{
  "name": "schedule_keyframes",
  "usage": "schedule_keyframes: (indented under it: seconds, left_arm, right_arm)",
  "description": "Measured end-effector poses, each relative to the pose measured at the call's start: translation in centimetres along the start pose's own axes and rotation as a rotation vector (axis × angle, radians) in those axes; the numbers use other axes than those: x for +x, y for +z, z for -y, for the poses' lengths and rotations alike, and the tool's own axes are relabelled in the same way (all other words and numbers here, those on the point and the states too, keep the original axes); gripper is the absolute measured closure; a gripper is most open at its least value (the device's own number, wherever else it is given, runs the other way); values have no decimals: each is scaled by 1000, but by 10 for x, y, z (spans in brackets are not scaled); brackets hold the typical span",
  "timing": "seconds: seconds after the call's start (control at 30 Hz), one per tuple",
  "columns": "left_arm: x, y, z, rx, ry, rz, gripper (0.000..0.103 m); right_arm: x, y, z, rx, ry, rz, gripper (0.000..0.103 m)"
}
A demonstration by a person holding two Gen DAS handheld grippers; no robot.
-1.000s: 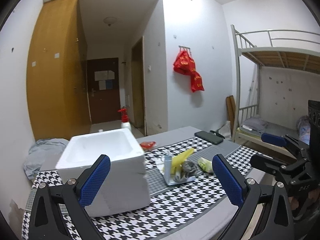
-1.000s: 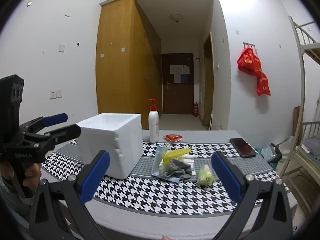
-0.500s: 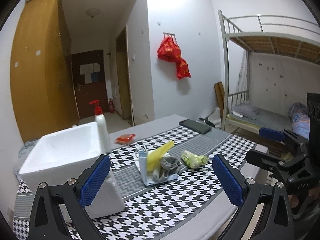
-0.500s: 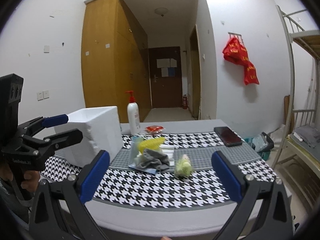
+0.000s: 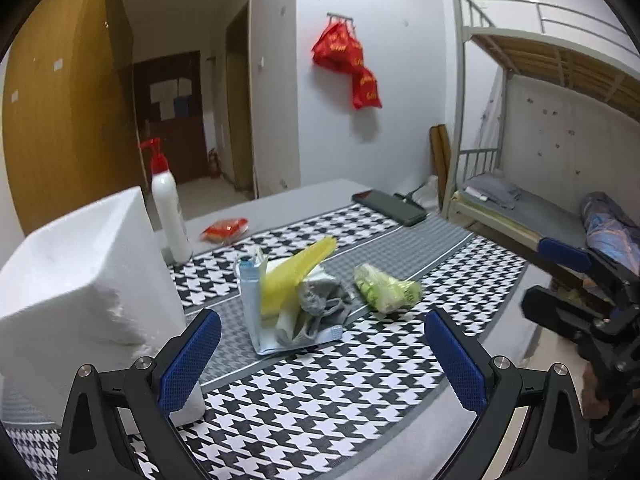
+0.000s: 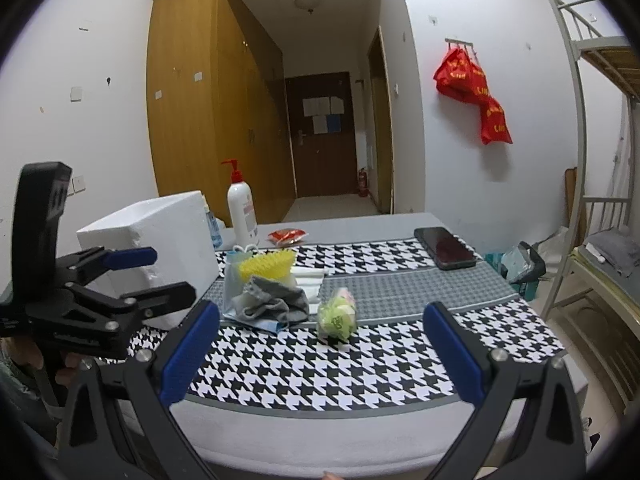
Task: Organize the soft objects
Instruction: 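Move both tools toward the pile of soft items beside the foam box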
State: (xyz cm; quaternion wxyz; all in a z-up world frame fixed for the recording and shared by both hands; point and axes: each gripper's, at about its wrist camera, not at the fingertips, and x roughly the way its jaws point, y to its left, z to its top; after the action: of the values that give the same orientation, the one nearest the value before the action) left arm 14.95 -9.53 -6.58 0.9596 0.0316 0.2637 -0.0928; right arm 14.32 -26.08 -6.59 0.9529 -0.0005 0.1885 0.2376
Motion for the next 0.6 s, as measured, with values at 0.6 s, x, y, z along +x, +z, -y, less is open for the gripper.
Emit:
schedule_keyframes:
  seconds: [0.6]
  left_arm:
    - [57, -6, -33, -93, 193, -106, 15]
  right_arm:
    - [50, -5, 21, 25, 49, -99, 0]
